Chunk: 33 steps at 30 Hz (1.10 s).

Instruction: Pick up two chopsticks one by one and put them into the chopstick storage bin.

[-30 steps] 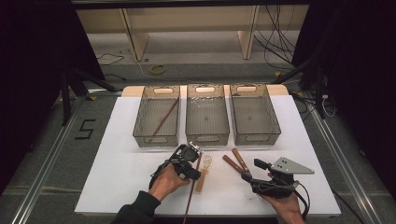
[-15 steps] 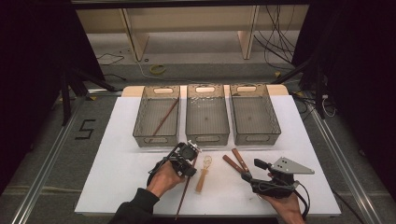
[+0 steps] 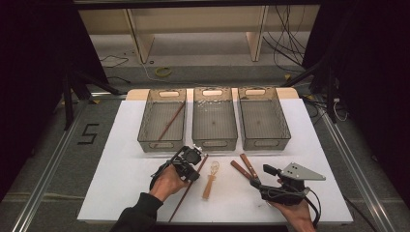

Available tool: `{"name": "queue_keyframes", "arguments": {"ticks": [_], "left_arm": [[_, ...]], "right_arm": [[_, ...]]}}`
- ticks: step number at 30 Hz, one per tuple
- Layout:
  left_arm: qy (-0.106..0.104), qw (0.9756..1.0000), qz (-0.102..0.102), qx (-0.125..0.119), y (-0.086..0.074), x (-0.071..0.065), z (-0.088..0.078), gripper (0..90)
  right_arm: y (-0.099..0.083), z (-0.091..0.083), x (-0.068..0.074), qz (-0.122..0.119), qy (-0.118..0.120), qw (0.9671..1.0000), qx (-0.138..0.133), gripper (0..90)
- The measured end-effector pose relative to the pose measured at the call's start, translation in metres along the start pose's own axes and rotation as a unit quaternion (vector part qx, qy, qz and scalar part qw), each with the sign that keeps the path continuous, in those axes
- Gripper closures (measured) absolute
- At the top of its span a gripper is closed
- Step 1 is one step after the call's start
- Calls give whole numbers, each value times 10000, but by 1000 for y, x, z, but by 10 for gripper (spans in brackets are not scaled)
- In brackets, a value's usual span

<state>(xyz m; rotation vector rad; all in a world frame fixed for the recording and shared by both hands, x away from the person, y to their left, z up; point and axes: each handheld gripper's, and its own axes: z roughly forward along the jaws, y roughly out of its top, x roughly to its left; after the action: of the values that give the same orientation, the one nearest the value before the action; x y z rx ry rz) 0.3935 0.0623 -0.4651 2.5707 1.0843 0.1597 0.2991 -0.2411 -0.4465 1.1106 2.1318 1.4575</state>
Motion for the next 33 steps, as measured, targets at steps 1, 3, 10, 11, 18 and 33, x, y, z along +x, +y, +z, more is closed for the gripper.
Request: {"name": "queue_keyframes", "arguments": {"ticks": [1, 3, 10, 11, 18, 33], "left_arm": [[7, 10000, 7, 11, 0, 0, 0, 782], [-15, 10000, -13, 20, 0, 0, 0, 790], [-32, 10000, 11, 4, -1, 1, 0, 834], [-33, 10000, 23, -5, -1, 1, 0, 835], [-28, 9999, 108, -71, -2, 4, -5, 837], [-222, 9979, 176, -576, -2, 18, -42, 837]], "right_arm": [[0, 0, 0, 4, 2, 10000, 3, 303], [0, 0, 0, -7, 3, 10000, 3, 303], [0, 0, 0, -3, 2, 10000, 3, 304], [0, 0, 0, -5, 2, 10000, 1, 304], [0, 0, 0, -2, 2, 10000, -8, 305], [0, 0, -1, 16, -3, 10000, -9, 305]]}}
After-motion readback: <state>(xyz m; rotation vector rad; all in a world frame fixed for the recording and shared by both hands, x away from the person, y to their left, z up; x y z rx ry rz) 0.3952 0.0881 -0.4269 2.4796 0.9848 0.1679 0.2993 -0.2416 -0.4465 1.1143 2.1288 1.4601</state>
